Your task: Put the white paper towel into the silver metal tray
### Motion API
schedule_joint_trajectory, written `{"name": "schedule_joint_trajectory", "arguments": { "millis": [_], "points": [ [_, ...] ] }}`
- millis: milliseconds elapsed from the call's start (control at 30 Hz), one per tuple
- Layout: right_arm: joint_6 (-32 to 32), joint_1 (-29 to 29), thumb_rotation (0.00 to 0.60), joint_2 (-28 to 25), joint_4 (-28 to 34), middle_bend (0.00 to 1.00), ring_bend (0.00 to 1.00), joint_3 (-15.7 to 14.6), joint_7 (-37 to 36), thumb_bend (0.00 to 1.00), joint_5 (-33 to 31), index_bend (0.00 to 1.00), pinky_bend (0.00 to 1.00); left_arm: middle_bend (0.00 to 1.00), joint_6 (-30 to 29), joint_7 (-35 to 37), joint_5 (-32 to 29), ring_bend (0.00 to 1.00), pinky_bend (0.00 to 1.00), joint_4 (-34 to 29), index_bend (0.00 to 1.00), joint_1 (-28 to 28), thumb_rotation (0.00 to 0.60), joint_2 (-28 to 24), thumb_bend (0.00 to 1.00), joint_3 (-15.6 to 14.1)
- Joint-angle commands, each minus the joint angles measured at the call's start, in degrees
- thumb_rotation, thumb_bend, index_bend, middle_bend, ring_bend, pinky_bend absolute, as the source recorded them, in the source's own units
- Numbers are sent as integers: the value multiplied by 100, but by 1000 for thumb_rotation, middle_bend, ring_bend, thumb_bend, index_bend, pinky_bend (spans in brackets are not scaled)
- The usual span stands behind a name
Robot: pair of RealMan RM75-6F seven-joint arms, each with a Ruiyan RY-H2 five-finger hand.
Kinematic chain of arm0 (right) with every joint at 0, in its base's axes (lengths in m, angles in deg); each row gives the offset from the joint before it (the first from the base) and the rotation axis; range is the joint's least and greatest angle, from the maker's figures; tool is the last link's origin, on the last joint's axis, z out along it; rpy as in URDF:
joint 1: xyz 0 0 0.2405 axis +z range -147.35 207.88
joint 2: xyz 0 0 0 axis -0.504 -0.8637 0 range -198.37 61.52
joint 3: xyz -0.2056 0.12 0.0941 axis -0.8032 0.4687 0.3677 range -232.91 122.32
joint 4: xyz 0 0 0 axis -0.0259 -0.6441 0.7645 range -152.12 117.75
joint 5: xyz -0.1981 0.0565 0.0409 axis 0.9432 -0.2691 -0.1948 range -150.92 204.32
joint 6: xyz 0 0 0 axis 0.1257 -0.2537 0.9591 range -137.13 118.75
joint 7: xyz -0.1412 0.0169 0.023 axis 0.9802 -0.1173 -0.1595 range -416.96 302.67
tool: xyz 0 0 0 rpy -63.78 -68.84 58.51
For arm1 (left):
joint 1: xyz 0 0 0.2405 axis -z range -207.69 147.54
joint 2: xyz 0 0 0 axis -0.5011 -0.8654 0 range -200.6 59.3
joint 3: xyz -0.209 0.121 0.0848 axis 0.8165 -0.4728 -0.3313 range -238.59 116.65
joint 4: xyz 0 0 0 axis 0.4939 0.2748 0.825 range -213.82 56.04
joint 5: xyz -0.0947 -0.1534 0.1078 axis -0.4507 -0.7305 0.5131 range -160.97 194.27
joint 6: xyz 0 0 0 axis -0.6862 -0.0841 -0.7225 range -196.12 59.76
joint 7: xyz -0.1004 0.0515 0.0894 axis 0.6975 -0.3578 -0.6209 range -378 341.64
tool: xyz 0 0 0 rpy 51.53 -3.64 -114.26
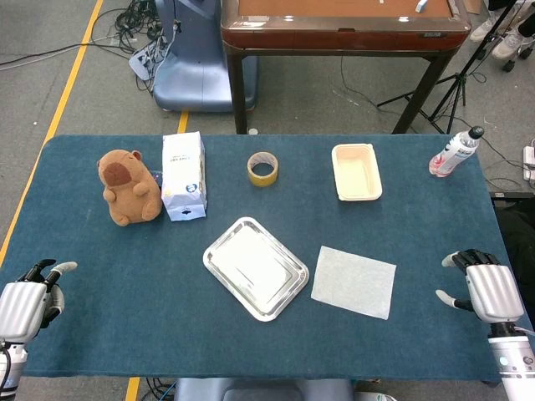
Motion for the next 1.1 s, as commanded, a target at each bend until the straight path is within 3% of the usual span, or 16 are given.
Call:
{"name": "schedule_joint_trajectory", "arguments": {
  "millis": [33,267,433,567,733,1100],
  "points": [
    [-2,-2,600,1,9,469,333,-7,6,0,6,449,410,285,-1,-1,-7,230,418,-15,309,-4,600,-11,0,-2],
    [61,43,600,41,-73,562,454,9,-25,0,-14,472,645,285,19,-24,-38,230,418,-36,310,-1,600,-15,0,1],
    [-19,33,600,81,-60,849,720,-56,69,0,149,541,765,285,29,-9,-83,230,418,-51,311,-9,600,-33,0,11],
    [-81,82,600,79,-154,990,879,-143,99,0,471,564,886,285,1,-44,-39,230,420,-53,311,-17,600,-26,0,-9],
    [-9,236,600,1,-384,1000,999,-245,-3,0,851,564,992,285,-80,-138,45,230,425,-73,311,-47,600,14,0,-44],
    [337,614,600,154,-1072,1000,1000,-490,42,0,1458,534,1000,285,19,-176,-48,230,426,-46,311,-31,600,45,0,-35]
  ]
}}
